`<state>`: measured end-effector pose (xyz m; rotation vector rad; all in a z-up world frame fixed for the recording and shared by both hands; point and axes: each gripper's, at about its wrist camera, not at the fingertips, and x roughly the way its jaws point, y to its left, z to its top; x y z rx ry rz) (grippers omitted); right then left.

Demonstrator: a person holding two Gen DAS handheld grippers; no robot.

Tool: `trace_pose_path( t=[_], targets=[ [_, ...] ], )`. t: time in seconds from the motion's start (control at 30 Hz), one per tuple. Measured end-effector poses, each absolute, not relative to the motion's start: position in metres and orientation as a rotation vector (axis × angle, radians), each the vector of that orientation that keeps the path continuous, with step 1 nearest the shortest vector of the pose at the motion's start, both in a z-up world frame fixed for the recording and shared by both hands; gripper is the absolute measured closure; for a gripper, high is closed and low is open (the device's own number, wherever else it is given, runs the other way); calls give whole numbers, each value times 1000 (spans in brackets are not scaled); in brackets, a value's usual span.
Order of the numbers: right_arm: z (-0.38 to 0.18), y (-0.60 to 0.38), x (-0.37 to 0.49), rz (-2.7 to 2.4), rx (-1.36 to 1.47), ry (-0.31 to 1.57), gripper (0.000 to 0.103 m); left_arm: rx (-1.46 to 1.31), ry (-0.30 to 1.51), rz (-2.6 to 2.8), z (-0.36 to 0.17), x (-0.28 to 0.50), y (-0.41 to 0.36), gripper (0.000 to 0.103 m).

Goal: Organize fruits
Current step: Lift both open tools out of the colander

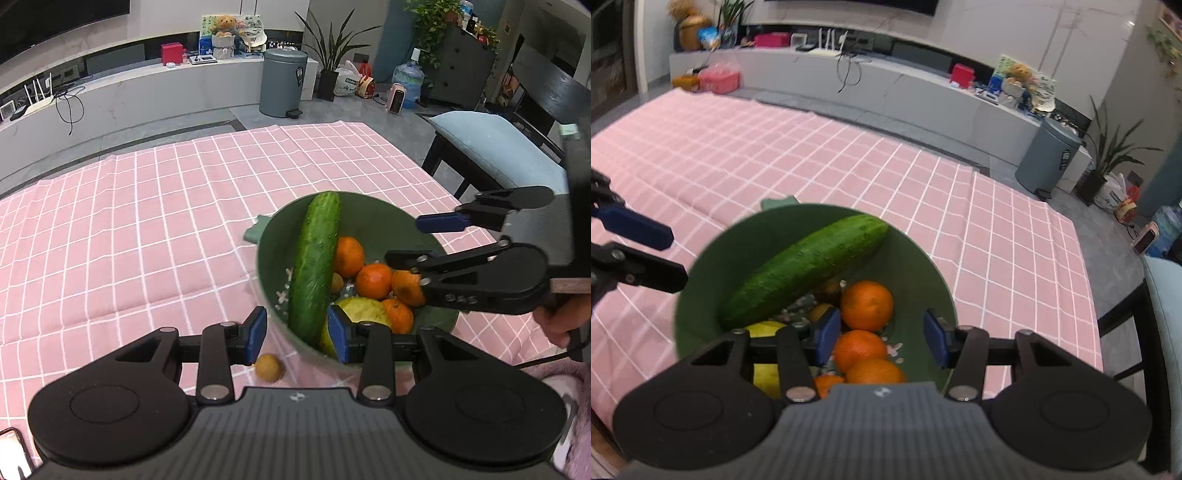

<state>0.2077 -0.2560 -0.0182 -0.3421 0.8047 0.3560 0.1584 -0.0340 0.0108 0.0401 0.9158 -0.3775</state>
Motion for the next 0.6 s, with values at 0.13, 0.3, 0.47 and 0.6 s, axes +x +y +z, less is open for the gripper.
trace_pose_path(
  t=[0.13,0.3,0.47,0.6],
  targets=[
    [-5,-252,185,332,-259,790,55,55,911,-384,10,149,-21,57],
    [5,-238,149,333,-147,771,55,64,909,-409,10,135,-5,57],
    [4,-218,116,337,-90,766,56,74,921,-418,0,125,6,57],
    [-6,-203,95,329,-30,781,56,70,938,-423,-12,120,13,59]
  ],
)
